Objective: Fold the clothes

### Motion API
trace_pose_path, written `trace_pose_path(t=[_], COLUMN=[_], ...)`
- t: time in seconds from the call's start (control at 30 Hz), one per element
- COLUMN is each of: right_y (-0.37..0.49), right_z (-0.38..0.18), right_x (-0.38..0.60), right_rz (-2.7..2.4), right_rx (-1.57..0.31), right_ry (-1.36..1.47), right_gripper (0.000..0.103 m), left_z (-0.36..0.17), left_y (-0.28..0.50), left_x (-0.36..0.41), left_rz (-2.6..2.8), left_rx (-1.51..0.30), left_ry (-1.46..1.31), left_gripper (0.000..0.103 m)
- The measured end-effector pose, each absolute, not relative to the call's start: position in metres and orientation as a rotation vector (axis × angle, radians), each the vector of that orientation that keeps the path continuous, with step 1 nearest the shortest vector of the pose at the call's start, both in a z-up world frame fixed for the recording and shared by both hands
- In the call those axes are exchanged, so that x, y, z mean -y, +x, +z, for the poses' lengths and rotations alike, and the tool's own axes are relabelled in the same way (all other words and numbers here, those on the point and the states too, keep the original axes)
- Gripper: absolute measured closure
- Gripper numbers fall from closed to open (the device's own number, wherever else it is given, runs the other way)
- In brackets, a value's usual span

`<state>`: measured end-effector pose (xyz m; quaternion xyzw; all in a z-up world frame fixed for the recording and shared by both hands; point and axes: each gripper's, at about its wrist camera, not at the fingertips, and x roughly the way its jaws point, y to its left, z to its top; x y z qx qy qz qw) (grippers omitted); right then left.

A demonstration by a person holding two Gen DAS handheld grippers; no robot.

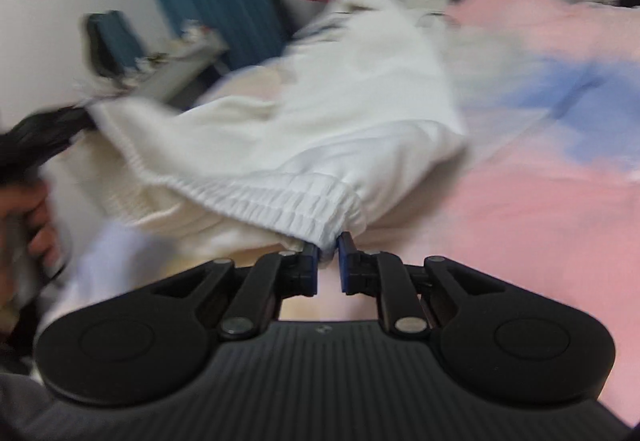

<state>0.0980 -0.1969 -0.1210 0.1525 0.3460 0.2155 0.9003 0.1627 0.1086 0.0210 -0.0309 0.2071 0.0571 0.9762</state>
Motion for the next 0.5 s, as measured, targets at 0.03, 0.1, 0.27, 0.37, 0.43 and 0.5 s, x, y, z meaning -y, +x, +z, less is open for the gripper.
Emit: trace_pose_path(t=[0.03, 0.1, 0.27, 0.37, 0.43, 0.5], right_y=[0.097, 0.099, 0.124, 0.143, 0.159, 0.171], right_z=[-0.117, -0.110, -0.099, -0.105, -0.117, -0.138], right_x=[0.184, 0.151, 0.044, -0.018, -0.054, -0.087], right_rz=[0.494, 0.583, 0.807, 0.935, 1.010, 1.025], right_rx=[-0.711, -0.708, -0.694, -0.673, -0.674, -0.722], right_ry=[0.335, 0.382, 0.456, 0.461, 0.480, 0.445], right_gripper=[0.090, 0.089, 0.089, 0.089, 0.089, 0.089], left_z=[0.033, 0.055, 0.099, 0.084, 0.058, 0.032], left_y=[0.170, 0.186, 0.230, 0.256, 0.273, 0.290], left_x=[-0.121, -0.148, -0.222, -0.272, -0.306, -0.340], left_rz=[0.119, 0.141, 0.230, 0.299, 0.332, 0.366], left_rx=[-0.414, -0.406, -0.359, -0.379, -0.428, -0.476], left_ry=[-0.068, -0.059, -0.032, -0.040, -0.067, -0.094], left_gripper=[0.094, 0.094, 0.094, 0.094, 0.094, 0.094])
